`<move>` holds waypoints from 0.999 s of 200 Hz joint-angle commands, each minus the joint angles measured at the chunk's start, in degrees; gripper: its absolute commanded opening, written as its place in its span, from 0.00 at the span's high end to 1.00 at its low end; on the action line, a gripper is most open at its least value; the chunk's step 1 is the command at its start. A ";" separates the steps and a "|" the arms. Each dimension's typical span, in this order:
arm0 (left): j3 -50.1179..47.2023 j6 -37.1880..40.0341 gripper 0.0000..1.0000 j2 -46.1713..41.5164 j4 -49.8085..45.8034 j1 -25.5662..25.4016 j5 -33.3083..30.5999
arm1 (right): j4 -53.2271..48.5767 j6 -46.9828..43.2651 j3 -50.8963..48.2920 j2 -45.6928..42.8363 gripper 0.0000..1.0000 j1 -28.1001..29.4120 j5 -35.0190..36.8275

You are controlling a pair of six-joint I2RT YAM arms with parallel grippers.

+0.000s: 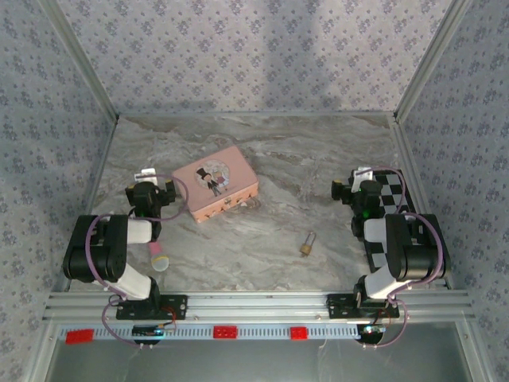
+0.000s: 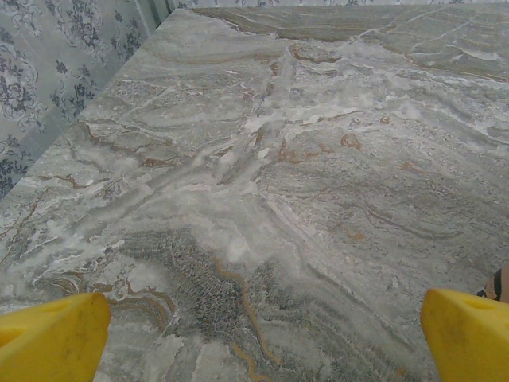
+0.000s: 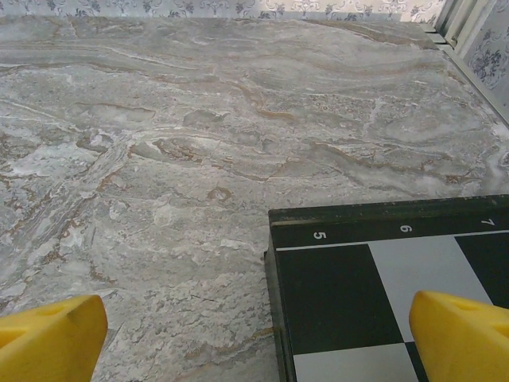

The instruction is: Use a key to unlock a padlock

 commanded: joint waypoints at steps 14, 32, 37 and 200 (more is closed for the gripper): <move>0.89 -0.80 0.00 0.30 2.08 0.16 0.93 | -0.69 0.32 0.90 0.03 0.01 -0.35 -0.01; 0.87 -0.77 0.00 0.31 2.08 0.18 0.92 | 0.29 0.29 0.44 0.03 0.01 0.59 2.88; 0.89 -0.74 0.00 0.34 2.08 0.12 0.89 | 0.33 0.33 0.46 0.03 0.01 0.70 3.11; 0.92 -0.79 0.00 0.31 2.08 0.18 0.92 | -0.80 0.55 1.02 0.11 0.01 -0.17 1.06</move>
